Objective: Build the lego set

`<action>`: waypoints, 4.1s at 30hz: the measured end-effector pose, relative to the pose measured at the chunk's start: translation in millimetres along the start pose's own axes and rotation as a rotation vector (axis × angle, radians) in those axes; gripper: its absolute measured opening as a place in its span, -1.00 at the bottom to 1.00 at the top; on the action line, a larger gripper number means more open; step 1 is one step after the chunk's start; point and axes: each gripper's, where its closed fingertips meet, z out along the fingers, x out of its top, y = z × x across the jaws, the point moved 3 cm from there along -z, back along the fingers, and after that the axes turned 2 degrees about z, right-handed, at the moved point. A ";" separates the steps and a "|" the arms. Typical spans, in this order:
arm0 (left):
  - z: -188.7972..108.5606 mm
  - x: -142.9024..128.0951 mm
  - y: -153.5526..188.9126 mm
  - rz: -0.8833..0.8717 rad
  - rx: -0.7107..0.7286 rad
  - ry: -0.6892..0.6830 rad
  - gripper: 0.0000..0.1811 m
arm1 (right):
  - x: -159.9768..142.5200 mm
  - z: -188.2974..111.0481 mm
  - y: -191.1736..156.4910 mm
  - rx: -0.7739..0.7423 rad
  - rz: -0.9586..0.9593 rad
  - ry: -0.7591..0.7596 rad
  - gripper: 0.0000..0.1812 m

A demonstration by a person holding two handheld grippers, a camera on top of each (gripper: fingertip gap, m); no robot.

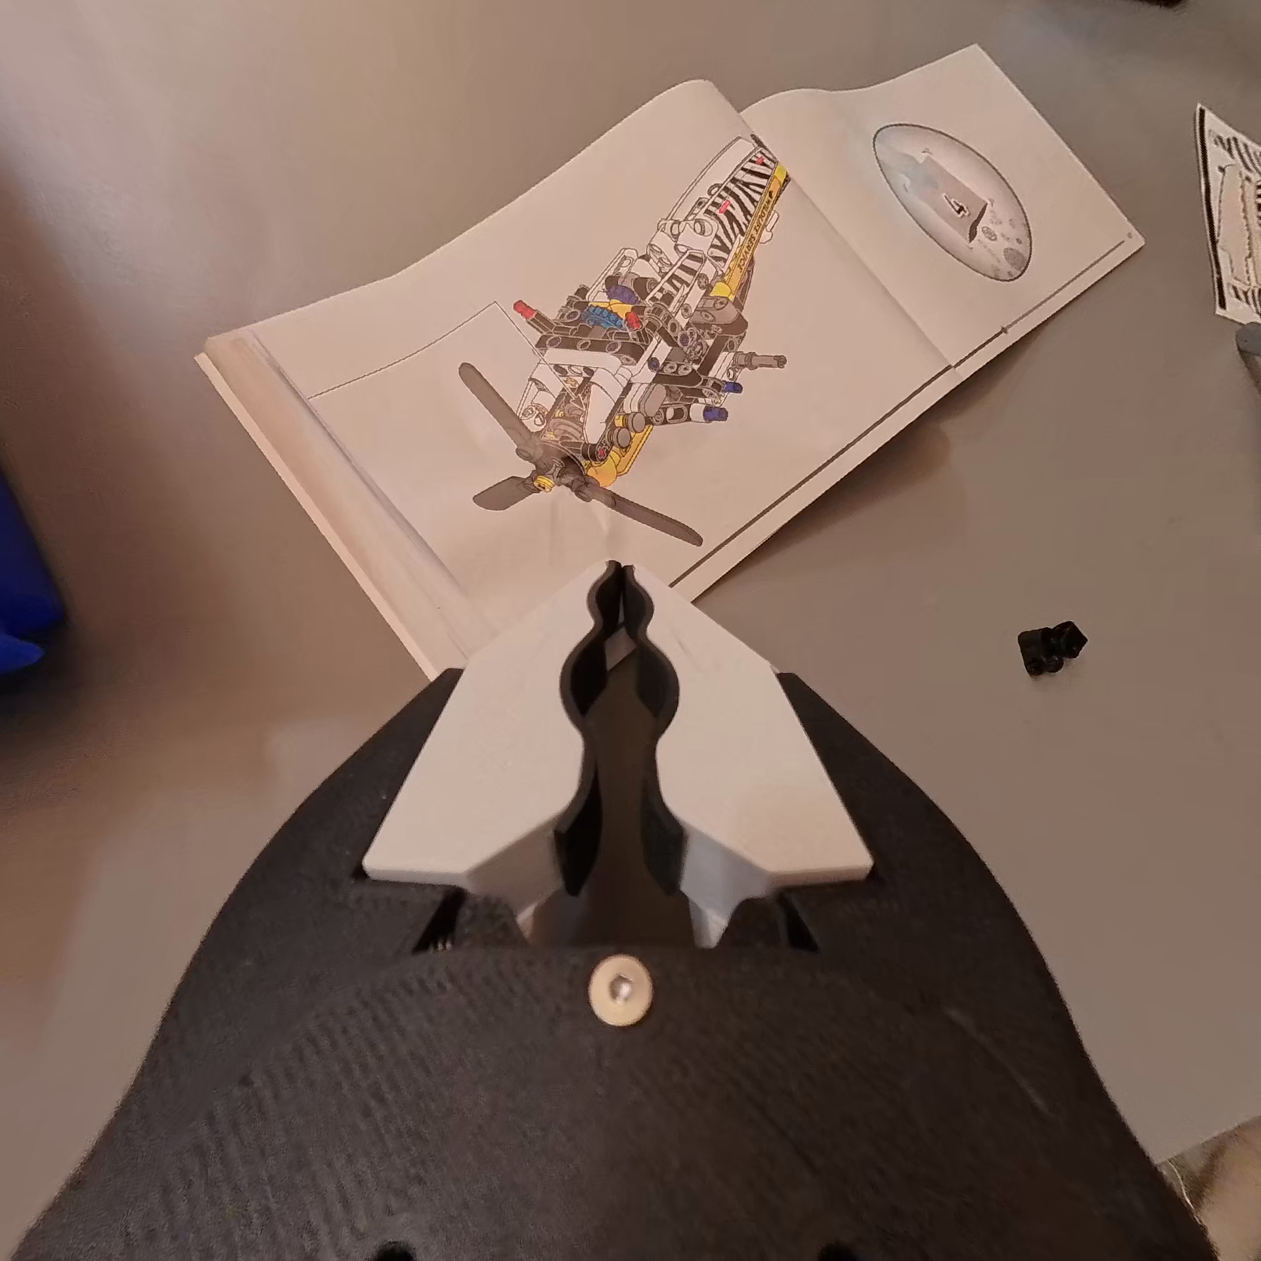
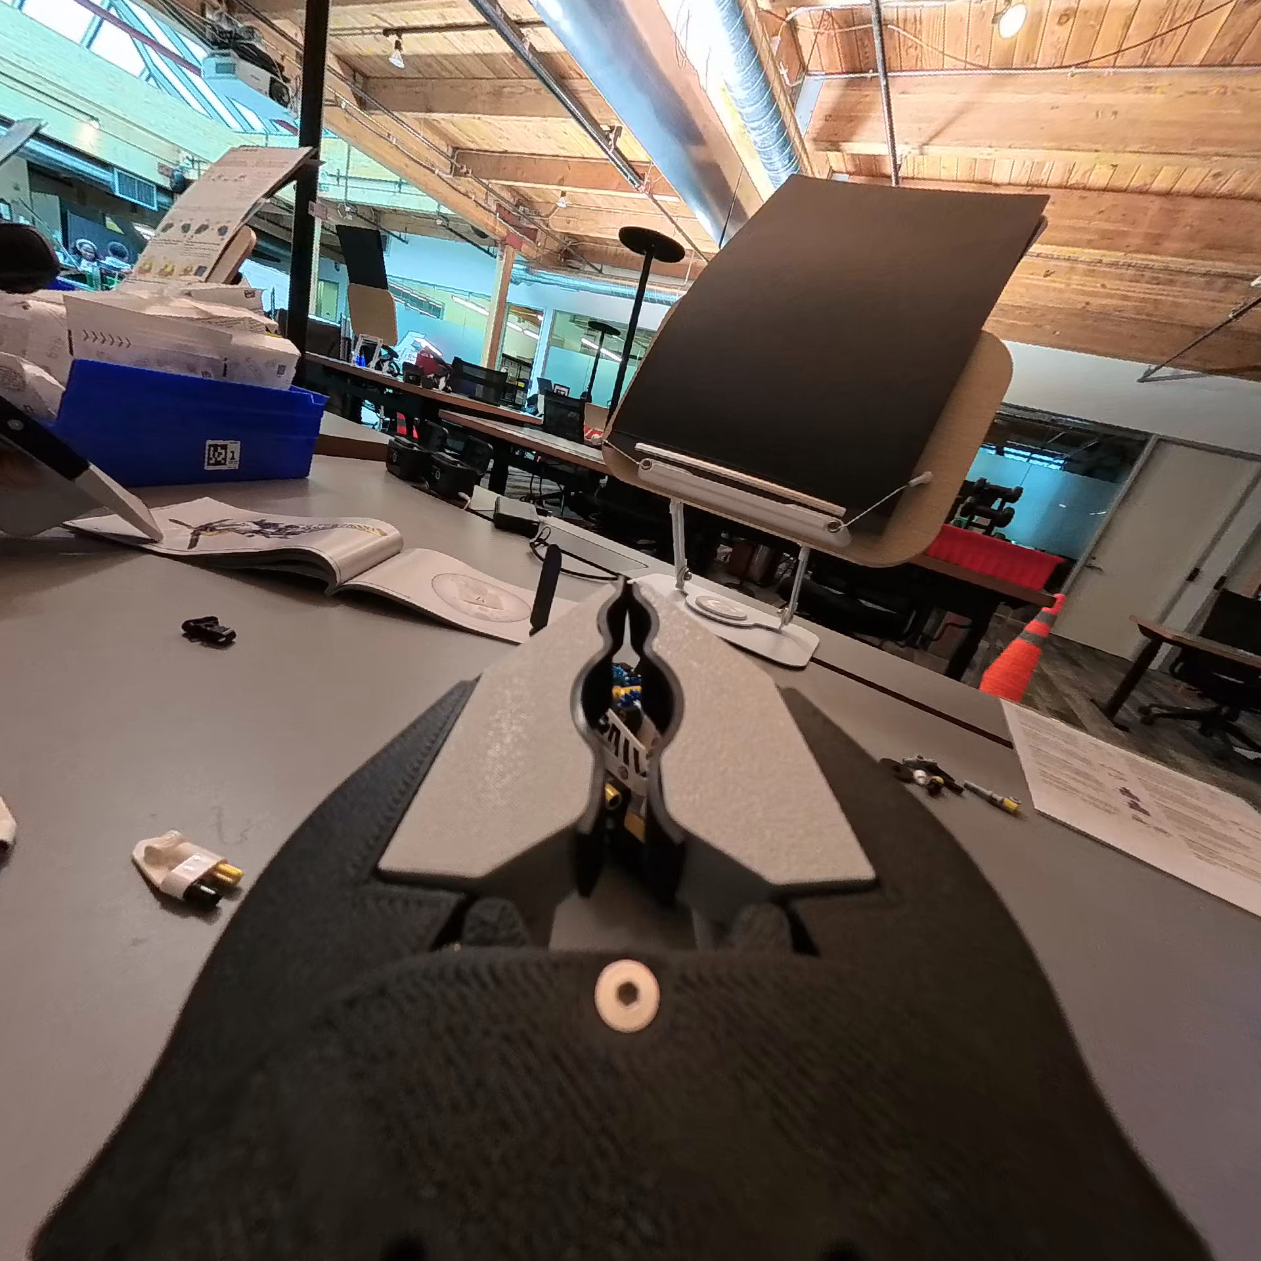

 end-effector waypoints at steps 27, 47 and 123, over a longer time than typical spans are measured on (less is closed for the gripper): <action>0.2 0.1 -0.8 -0.025 -0.029 0.002 -0.99 | -39.7 -30.7 -111.5 0.797 0.029 -0.561 -0.48; 0.1 0.0 -0.7 -0.041 -0.055 0.002 -0.99 | -67.6 -28.9 -126.8 0.867 0.064 -0.850 -0.86; -51.6 -39.9 289.3 0.367 -1.195 0.118 -0.83 | -8.6 -12.5 -110.3 0.829 0.890 -0.447 -0.95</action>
